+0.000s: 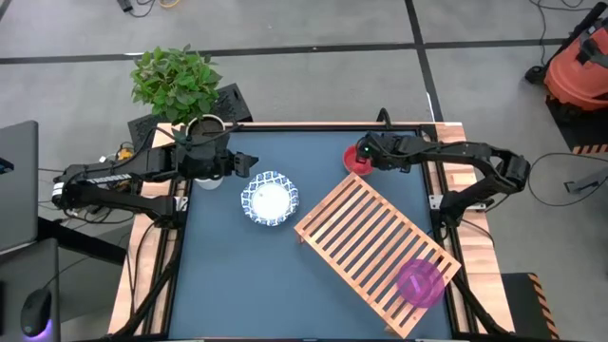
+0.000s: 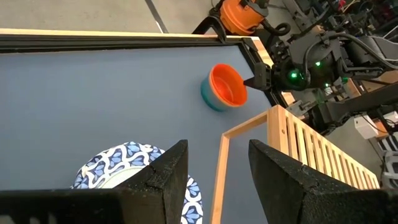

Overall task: Place and stack bowls onto a shelf
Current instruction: Stack the small red bowl on top of the small purple bowl on the shelf

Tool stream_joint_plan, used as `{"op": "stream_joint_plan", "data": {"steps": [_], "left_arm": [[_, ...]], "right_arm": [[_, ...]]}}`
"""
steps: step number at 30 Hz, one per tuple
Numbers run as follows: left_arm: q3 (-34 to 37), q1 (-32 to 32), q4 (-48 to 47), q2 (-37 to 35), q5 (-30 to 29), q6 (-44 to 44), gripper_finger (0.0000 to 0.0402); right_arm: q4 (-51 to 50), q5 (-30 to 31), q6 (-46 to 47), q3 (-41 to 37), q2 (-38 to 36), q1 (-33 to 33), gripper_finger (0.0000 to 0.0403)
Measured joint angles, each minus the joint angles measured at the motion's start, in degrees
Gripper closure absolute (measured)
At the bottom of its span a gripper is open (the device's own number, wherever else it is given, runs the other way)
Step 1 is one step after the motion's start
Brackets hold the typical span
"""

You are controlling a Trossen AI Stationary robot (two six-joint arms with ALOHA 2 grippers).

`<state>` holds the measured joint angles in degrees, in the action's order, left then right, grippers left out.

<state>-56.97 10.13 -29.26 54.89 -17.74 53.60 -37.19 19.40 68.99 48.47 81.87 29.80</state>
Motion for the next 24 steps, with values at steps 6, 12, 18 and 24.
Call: {"op": "stream_joint_plan", "data": {"steps": [6,12,18,24], "left_arm": [[0.00,-0.01,0.00,0.00,0.01,-0.02,0.0248],[0.00,0.00,0.00,0.00,0.02,-1.00,0.0248],[0.00,-0.01,0.02,0.00,0.00,-2.35,0.0248],[0.00,-0.02,0.04,0.00,-0.50,-2.91,0.0248]], "right_arm": [[-0.25,-0.44,-0.04,1.35,-1.05,-0.52,0.0386],[-1.45,-0.30,-1.39,4.24,-3.83,-0.52,0.0386],[-3.71,-0.11,-3.21,5.75,-5.94,-0.37,0.0386],[-4.68,-2.18,-0.97,5.73,-4.07,-0.87,0.0324]]}}
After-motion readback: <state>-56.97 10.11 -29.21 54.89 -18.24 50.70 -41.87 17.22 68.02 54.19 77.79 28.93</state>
